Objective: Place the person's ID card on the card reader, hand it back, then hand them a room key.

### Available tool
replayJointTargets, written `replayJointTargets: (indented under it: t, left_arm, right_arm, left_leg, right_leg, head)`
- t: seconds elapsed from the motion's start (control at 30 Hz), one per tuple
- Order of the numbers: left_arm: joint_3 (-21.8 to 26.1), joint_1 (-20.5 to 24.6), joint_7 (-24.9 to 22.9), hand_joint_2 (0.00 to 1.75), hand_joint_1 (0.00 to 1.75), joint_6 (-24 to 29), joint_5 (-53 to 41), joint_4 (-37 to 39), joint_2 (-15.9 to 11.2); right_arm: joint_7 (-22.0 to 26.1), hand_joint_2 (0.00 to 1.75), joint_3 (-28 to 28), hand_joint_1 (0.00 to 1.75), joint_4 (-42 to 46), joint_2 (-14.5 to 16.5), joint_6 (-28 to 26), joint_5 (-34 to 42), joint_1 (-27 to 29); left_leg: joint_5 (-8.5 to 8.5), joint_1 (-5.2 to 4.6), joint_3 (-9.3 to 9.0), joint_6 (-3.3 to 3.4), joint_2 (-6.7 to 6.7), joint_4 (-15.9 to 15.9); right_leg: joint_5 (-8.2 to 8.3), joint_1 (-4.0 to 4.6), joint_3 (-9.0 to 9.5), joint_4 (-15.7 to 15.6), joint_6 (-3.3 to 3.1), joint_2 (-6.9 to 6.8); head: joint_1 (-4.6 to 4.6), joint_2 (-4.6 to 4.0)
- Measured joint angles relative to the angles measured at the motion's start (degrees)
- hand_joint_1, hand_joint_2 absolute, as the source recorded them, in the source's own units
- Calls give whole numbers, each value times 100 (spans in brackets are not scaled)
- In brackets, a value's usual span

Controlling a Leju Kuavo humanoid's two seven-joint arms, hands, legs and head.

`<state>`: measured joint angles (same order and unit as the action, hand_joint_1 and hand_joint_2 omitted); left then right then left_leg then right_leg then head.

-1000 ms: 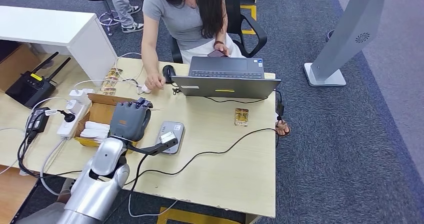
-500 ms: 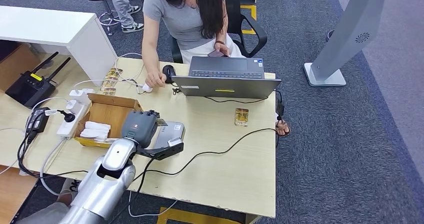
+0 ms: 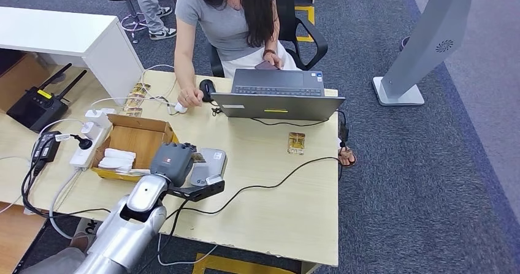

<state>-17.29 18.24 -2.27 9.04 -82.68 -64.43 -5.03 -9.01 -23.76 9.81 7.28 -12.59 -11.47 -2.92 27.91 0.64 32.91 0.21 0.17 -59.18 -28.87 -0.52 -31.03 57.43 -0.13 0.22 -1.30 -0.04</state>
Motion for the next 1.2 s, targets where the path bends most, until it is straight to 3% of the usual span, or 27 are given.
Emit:
replayJointTargets:
  t: [0.2,0.5,0.7,0.93,1.07,1.2]
  left_arm:
    - [4,338,-50,175,175,464,281,-150,-60]
    - [153,1637,1,175,175,312,270,-198,-291]
    - [160,2462,-111,175,175,226,72,149,-367]
    - [160,2932,-255,175,175,281,-66,792,-364]
    - [160,3031,-258,175,0,341,-70,1043,-350]
    - [160,3070,-314,175,0,281,-88,1216,-306]
  right_arm:
    - [3,0,4,0,0,7,11,-73,-1]
    - [49,0,0,0,0,7,44,-186,-5]
    - [32,0,-8,0,0,7,79,-237,-10]
    - [3,0,-11,0,0,7,87,-235,-12]
    - [-14,0,-11,0,0,7,85,-234,-12]
    - [-49,0,-9,0,0,7,76,-226,-12]
  left_leg:
    - [-5,1,0,1,-6,-1]
    - [-14,2,2,1,-8,-1]
    - [-16,0,3,3,-7,-2]
    - [-15,0,3,3,-6,-2]
    - [-15,1,3,3,-6,-2]
    - [-15,1,3,3,-6,-2]
  right_leg:
    - [2,0,2,2,-1,-5]
    - [9,2,0,6,-3,-6]
    - [9,1,0,6,-2,-5]
    - [9,1,-1,6,-2,-4]
    - [9,1,-2,6,-2,-3]
    - [9,1,-3,6,-2,-3]
  head:
    - [0,0]
    - [-1,0]
    - [0,0]
    - [-1,0]
    - [-1,0]
    - [-1,0]
